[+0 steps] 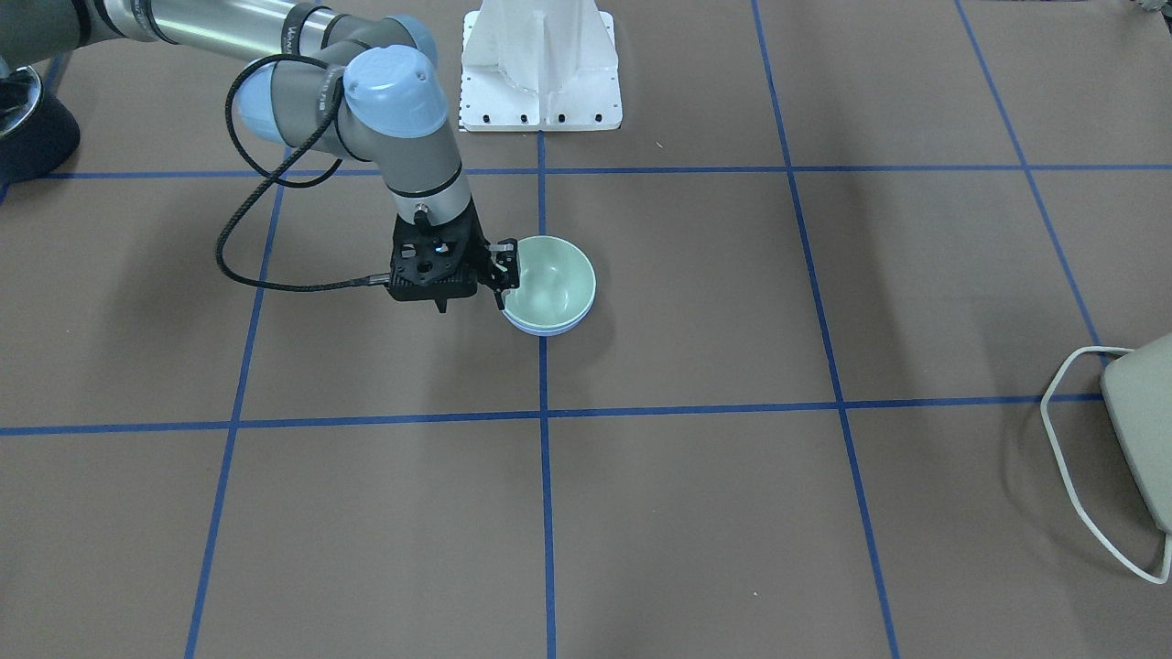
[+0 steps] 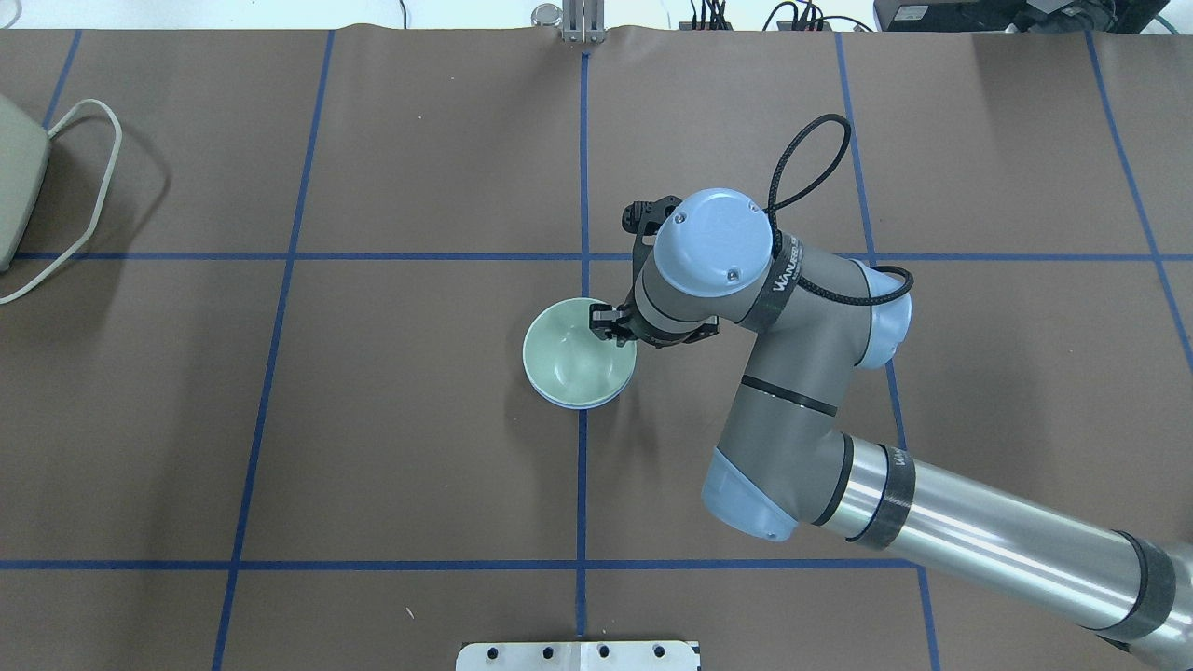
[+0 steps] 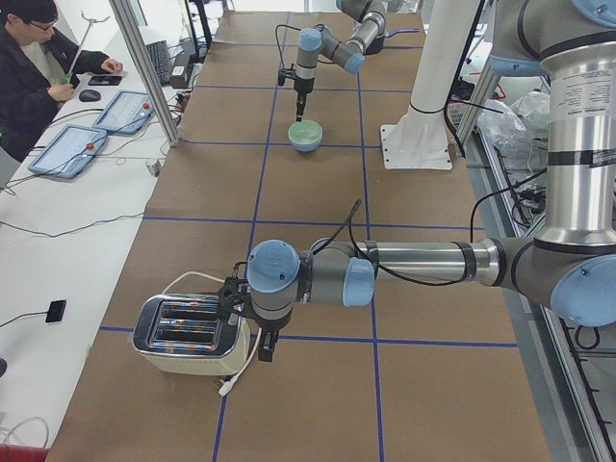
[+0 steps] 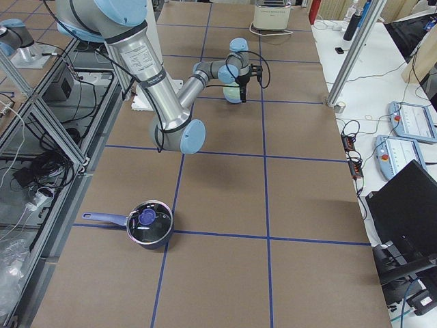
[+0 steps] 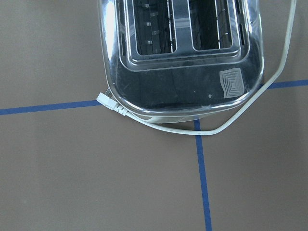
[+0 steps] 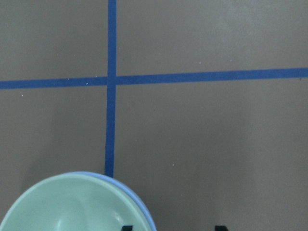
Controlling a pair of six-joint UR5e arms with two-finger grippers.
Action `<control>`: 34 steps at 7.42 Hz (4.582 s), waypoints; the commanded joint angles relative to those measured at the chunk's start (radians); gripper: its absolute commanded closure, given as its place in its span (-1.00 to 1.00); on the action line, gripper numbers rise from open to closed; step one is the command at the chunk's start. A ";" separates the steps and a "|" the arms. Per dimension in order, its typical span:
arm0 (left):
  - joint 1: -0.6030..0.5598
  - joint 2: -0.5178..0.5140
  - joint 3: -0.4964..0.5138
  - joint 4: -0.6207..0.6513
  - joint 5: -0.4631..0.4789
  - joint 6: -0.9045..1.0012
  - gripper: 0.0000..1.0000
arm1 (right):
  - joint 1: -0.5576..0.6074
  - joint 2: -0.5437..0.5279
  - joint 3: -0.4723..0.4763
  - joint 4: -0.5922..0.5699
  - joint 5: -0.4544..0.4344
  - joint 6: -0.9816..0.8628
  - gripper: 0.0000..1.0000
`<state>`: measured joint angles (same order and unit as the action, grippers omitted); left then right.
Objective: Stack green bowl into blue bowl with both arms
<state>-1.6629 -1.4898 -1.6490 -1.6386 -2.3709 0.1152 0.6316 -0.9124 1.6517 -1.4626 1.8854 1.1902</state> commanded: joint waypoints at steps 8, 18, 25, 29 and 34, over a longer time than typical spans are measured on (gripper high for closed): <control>0.041 -0.018 -0.003 -0.012 -0.008 -0.043 -0.97 | 0.802 -0.562 -0.027 -0.099 0.362 -1.156 -1.00; 0.041 0.015 0.031 -0.046 0.001 -0.043 -0.97 | 0.941 -0.752 -0.024 -0.085 0.282 -1.229 -1.00; 0.041 0.040 0.014 -0.063 0.001 -0.043 -0.97 | 0.941 -0.754 -0.027 -0.087 0.282 -1.233 -1.00; 0.041 0.097 0.014 -0.160 0.001 -0.043 -0.97 | 0.938 -0.754 -0.029 -0.087 0.282 -1.233 -1.00; 0.041 0.118 0.017 -0.188 0.004 -0.045 -0.97 | 0.938 -0.760 -0.029 -0.087 0.282 -1.235 -1.00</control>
<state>-1.6206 -1.3725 -1.6328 -1.8269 -2.3681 0.0708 1.5693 -1.6687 1.6230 -1.5504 2.1675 -0.0443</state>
